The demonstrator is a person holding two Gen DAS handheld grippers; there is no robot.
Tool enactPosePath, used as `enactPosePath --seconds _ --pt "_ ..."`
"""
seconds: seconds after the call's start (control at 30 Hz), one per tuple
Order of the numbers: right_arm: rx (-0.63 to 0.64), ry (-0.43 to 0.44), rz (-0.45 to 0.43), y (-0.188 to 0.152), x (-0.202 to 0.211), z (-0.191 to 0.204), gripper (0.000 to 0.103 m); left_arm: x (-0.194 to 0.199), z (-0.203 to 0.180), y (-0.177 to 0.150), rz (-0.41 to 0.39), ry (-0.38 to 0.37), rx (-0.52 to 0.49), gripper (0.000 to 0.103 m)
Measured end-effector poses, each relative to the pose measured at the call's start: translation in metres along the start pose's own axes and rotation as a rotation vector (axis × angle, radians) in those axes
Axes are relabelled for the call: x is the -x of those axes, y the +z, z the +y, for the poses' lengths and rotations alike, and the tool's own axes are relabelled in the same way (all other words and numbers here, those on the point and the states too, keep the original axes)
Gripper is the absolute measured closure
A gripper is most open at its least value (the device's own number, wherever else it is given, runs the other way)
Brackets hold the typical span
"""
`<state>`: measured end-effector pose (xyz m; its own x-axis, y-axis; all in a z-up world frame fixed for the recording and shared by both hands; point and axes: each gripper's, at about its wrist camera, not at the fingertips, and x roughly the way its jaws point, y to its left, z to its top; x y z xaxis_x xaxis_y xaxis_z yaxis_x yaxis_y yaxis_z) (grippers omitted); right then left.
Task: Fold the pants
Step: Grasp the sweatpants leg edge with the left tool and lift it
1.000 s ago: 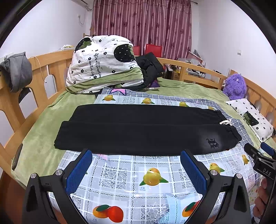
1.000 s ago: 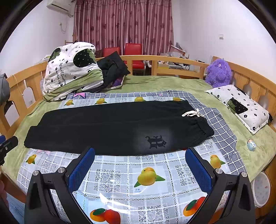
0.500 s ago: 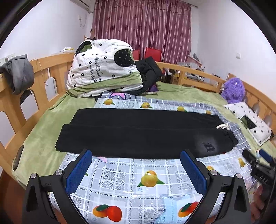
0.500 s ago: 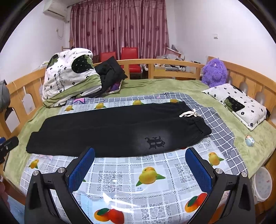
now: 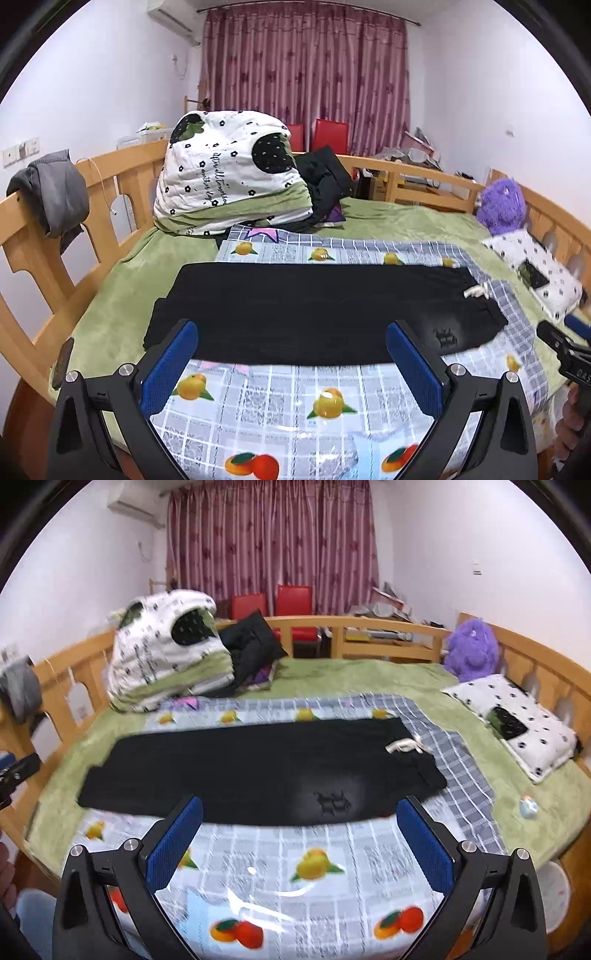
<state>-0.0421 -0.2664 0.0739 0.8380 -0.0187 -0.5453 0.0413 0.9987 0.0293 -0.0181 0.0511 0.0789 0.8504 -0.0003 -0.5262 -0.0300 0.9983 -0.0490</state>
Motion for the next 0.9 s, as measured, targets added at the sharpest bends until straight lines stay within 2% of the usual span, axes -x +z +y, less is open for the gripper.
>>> enactPosePath --seconds 0.1,0.2,0.33,0.47,0.57,0.6,0.7,0.77,0.8,0.83,0.87,0.9 --pt "-0.013 0.031 -0.026 0.011 -0.011 -0.015 0.0 -0.017 0.006 0.01 0.02 -0.007 0.002 0.0" --pt "-0.024 0.023 0.024 0.015 -0.042 -0.033 0.0 -0.045 0.016 0.009 0.049 0.012 0.01 0.0" --pt "-0.044 0.027 0.103 0.007 -0.094 -0.053 0.001 -0.097 0.038 -0.006 0.128 -0.003 0.061 0.0" --pt "-0.089 -0.002 0.154 -0.019 -0.147 -0.077 0.015 -0.143 0.056 -0.028 0.183 -0.009 0.067 0.002" --pt "-0.14 -0.02 0.169 -0.041 -0.18 -0.097 0.024 -0.175 0.069 -0.046 0.228 -0.018 0.107 0.003" --pt "-0.149 -0.032 0.169 -0.046 -0.188 -0.103 0.031 -0.186 0.072 -0.053 0.246 -0.021 0.123 0.003" --pt "-0.17 -0.076 0.226 -0.062 -0.218 -0.117 0.043 -0.212 0.085 -0.072 0.284 -0.02 0.201 0.007" --pt "-0.184 -0.027 0.303 -0.071 -0.24 -0.125 0.055 -0.226 0.093 -0.083 0.306 -0.032 0.248 0.007" --pt "-0.187 -0.022 0.322 -0.074 -0.247 -0.128 0.058 -0.233 0.098 -0.09 0.319 -0.033 0.275 0.008" --pt "-0.188 -0.032 0.335 -0.077 -0.252 -0.131 0.058 -0.238 0.103 -0.096 0.329 -0.036 0.297 0.01" --pt "-0.193 -0.043 0.35 -0.081 -0.258 -0.136 0.062 -0.243 0.107 -0.102 0.337 -0.04 0.314 0.015" --pt "-0.214 -0.041 0.364 -0.085 -0.263 -0.142 0.07 -0.248 0.112 -0.108 0.348 -0.045 0.334 0.017"
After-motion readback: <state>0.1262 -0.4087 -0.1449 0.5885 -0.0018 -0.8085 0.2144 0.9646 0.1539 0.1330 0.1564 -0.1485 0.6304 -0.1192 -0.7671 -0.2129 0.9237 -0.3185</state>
